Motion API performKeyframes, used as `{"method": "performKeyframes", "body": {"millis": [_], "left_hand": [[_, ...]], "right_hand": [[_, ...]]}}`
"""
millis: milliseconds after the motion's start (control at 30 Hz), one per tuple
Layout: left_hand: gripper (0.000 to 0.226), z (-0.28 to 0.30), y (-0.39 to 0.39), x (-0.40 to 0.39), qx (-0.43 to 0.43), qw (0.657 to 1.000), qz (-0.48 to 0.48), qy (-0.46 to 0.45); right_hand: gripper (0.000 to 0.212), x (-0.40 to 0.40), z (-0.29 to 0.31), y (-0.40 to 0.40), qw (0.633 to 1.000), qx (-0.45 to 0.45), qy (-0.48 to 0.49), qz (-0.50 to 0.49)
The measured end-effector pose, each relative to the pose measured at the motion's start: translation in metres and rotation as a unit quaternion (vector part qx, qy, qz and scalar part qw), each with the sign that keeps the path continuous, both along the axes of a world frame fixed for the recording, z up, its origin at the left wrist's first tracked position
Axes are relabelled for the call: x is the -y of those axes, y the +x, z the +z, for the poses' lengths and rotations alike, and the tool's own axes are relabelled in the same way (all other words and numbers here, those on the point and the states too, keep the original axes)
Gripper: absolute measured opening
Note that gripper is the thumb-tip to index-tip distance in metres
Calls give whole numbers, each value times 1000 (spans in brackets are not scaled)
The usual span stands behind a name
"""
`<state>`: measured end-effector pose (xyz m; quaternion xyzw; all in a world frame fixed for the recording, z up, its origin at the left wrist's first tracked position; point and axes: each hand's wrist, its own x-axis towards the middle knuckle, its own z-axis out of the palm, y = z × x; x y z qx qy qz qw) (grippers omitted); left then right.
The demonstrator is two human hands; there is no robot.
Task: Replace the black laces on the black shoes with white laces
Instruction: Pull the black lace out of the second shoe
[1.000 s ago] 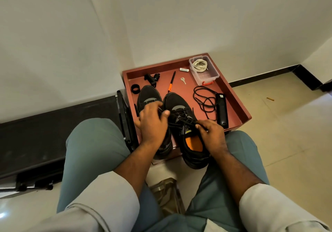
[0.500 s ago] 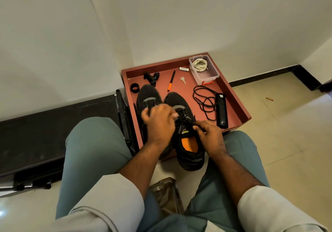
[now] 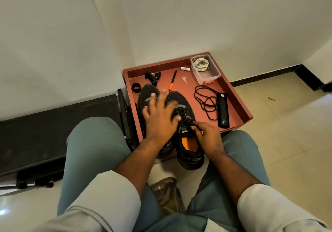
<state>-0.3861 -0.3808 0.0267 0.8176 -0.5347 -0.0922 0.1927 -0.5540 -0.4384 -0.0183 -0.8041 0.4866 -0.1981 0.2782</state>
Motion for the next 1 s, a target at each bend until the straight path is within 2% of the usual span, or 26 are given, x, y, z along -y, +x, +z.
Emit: {"method": "performKeyframes", "body": {"millis": [33,100,200,300,367,433,467,500,567,600,633,700,767,833,900,933,1000], "left_hand": [[45,-1,-8,-2,16,998,-50,35],[35,-8,-18,-6,16,995,-73,66],[21,-17,-18,-7,-9,998,-59,33],[14,-13,-12,-6,-72,996,-47,-27],[13,-5,-4,-6,-119,988,23,-100],[12,1,10,-5,-164,960,146,-172],[19,4,19,-4,-179,943,211,-185],[39,6,26,-4,-178,930,271,-177],[81,7,34,-4,-93,937,313,-123],[85,6,31,-5,-38,955,278,-93],[79,6,24,-5,-5,976,210,-63],[55,1,4,-6,-39,998,57,-10],[41,-8,-14,-10,-64,997,-21,41],[35,-18,-21,-13,-82,995,-19,46],[29,-21,-19,-11,-152,988,15,31],[26,-23,-16,-9,-179,983,28,23],[22,-25,-13,-6,-203,978,40,14]], "right_hand": [[26,0,0,0,1000,-3,-5,4],[26,0,-2,-1,1000,-6,-15,12],[27,2,-6,-3,999,-14,-29,1],[30,2,-6,-2,1000,-13,-14,-8],[34,1,-5,-1,1000,2,5,-12],[41,0,-2,-1,1000,11,10,1],[46,0,-1,0,1000,12,5,16],[50,0,0,0,999,7,-1,33],[51,1,3,4,997,-25,-16,69],[47,2,3,7,995,-43,-23,84],[42,4,3,9,994,-57,-29,92],[32,7,3,13,993,-62,-34,97],[18,7,3,16,995,-42,-35,83],[9,7,1,16,999,17,-10,48],[9,6,1,16,991,111,64,-25],[11,7,1,16,978,161,111,-79],[14,9,2,17,921,268,206,-192]]}}
